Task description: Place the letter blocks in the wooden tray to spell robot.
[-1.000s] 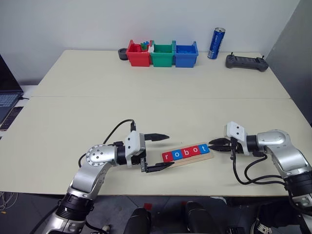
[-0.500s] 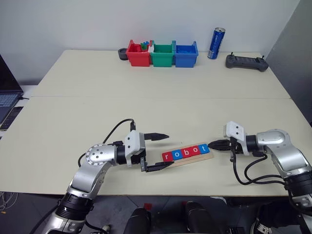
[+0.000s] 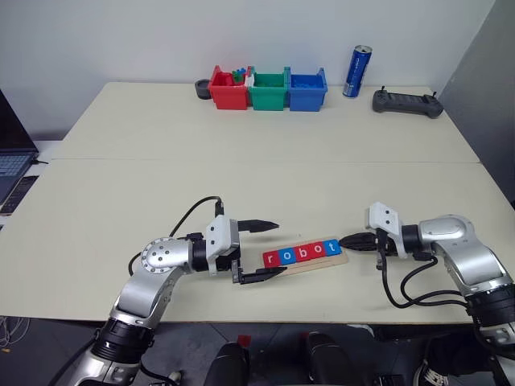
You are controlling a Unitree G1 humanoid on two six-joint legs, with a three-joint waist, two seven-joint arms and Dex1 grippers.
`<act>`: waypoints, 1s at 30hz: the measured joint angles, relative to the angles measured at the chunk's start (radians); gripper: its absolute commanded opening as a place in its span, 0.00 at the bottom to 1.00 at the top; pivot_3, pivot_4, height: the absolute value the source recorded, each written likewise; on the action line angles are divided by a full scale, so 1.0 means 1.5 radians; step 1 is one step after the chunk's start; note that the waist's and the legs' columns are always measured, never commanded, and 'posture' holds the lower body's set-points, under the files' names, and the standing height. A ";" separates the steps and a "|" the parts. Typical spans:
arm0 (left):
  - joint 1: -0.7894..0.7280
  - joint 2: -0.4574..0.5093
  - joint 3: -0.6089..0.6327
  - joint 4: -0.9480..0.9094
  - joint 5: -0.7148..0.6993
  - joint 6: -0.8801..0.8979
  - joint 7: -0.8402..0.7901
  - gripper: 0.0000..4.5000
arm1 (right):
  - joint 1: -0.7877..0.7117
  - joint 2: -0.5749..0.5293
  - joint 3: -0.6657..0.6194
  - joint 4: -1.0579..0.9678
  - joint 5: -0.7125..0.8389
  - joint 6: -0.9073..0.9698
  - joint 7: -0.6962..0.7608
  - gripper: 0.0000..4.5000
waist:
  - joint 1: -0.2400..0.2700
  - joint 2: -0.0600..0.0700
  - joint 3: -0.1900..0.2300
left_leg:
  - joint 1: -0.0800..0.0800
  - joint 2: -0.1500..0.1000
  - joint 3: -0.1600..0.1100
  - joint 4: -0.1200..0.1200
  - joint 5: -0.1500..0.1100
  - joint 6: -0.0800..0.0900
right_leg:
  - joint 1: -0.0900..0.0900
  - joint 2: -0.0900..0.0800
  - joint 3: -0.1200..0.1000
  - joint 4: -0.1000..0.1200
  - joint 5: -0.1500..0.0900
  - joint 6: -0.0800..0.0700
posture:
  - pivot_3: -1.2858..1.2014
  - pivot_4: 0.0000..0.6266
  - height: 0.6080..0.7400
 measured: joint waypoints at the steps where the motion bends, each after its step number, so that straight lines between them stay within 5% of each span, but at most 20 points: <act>1: 0.000 0.004 0.000 0.000 0.000 0.005 0.001 1.00 | 0.001 -0.010 -0.003 -0.006 0.002 0.003 0.006 0.09 | 0.000 0.000 0.000 | 0.000 0.000 0.000 0.000 0.000 0.000 | 0.000 0.000 0.000 0.000 0.000 0.000 | 0.52 0.24 1.00; 13: 0.040 0.029 0.000 0.000 0.041 0.004 0.027 1.00 | 0.045 -0.058 -0.043 -0.116 0.079 0.059 0.038 0.99 | 0.000 0.000 0.000 | 0.000 0.000 0.000 0.000 0.000 0.000 | 0.000 0.000 0.000 0.000 0.000 0.000 | 0.52 0.24 1.00; 30: 0.076 0.050 0.011 -0.022 0.042 -0.006 0.029 1.00 | 0.067 -0.055 -0.053 -0.148 0.103 0.086 0.006 0.99 | 0.001 0.000 0.000 | 0.000 0.000 0.000 0.000 0.000 0.000 | 0.000 0.000 0.000 0.000 0.000 0.000 | 0.52 0.24 1.00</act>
